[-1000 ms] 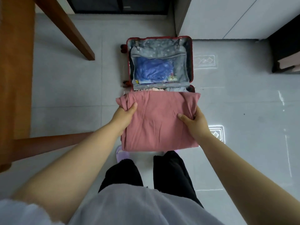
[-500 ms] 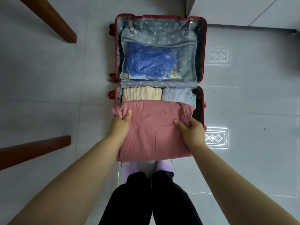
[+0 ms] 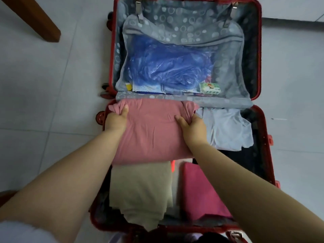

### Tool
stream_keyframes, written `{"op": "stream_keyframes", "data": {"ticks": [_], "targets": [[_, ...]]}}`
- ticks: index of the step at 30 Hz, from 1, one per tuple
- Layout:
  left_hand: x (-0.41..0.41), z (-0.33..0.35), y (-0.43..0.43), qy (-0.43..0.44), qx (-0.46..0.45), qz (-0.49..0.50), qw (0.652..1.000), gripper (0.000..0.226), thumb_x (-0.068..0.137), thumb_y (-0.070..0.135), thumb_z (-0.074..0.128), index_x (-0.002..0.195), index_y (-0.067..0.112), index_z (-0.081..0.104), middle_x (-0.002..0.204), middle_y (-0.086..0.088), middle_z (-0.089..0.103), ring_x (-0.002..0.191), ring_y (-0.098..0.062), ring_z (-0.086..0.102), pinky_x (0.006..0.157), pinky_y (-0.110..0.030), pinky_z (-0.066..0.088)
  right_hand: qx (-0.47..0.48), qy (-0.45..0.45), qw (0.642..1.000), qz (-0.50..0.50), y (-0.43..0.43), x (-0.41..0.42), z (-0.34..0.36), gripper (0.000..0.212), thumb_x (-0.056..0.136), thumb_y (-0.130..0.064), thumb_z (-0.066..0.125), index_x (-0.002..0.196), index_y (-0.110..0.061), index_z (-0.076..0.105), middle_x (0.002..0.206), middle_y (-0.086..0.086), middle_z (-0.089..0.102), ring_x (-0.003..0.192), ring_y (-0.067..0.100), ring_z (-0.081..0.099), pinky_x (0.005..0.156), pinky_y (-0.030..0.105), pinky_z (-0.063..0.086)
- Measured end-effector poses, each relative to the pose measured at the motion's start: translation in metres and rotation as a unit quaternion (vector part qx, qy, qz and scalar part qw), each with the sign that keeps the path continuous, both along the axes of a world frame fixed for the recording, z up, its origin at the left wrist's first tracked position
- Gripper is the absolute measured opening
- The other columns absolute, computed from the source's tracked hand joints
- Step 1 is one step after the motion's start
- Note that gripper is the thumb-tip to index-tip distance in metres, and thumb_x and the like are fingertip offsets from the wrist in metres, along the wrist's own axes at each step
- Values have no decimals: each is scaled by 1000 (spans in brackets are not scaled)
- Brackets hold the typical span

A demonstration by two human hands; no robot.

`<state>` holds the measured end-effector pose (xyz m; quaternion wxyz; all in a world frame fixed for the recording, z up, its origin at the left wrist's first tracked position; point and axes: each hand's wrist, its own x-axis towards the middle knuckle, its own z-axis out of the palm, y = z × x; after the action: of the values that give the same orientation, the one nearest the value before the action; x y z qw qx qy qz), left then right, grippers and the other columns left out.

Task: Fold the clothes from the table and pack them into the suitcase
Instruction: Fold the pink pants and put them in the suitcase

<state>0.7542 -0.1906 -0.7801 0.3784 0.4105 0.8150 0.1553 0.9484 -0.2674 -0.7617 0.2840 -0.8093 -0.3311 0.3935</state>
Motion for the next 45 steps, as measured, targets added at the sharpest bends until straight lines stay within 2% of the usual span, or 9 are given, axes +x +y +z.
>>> {"op": "stream_keyframes", "data": {"ticks": [5,8,11,13,17,26,32,40,45], "targets": [[0,-24,-15,145,133,-83,977,66,88,33,61,136,-2,32,133,-28,41,122,-43,41,103,-44,32,-54,-46,997,22,-5,-1,-28,73,87,-42,62,138,-1,30,134,19,49,121,34,48,96,36,36],[2,-24,-37,234,256,-335,876,64,87,45,47,142,18,31,142,-24,38,129,-41,30,110,-55,19,-12,-226,967,113,-5,2,-13,99,80,-41,71,149,-3,11,151,20,23,138,35,25,113,38,14],[4,-14,-52,208,111,-489,840,82,74,81,8,145,42,-5,158,-2,-5,143,-32,-6,110,-56,-11,99,-320,875,349,2,-1,-11,92,77,-59,56,151,-20,16,156,16,19,141,41,18,113,46,-2],[-2,-19,-54,205,23,-519,829,93,49,94,-12,131,52,-29,147,8,-36,140,-30,-27,108,-56,-18,27,-296,834,465,5,-1,-20,99,67,-80,26,149,-32,0,159,10,3,144,40,5,111,50,-9],[-10,-32,-35,151,-88,-586,791,116,35,100,23,120,54,-42,135,7,-52,130,-26,-42,111,-58,-13,-132,-201,815,527,5,13,-50,117,58,-90,45,138,-45,-29,154,6,-29,144,32,-18,114,53,-12],[1,-62,-43,234,-39,-557,796,112,43,93,15,122,43,-47,138,2,-46,134,-35,-35,108,-58,-15,-124,-278,799,518,4,3,-79,116,63,-86,45,121,-40,-45,151,8,-36,142,33,-21,112,52,-15],[11,-56,-36,287,-81,-559,774,110,66,84,40,123,36,-41,147,-4,-38,137,-40,-28,108,-61,-12,-163,-297,781,524,12,-2,-73,113,69,-84,43,129,-35,-40,152,10,-33,143,33,-17,112,51,-14],[13,63,-69,223,-151,-528,805,90,83,72,37,145,36,-18,158,0,-14,145,-30,-10,108,-58,-16,-253,-243,807,475,-33,-34,59,85,89,-69,26,146,-29,-23,157,8,-19,145,32,-13,113,50,-12],[-44,205,-144,203,-185,-462,843,76,96,53,29,137,30,-31,159,2,-5,146,-26,0,111,-56,-7,-286,-169,856,397,-96,-56,201,137,27,-86,-36,149,-26,-14,159,7,-1,146,26,4,115,50,-4]]}}
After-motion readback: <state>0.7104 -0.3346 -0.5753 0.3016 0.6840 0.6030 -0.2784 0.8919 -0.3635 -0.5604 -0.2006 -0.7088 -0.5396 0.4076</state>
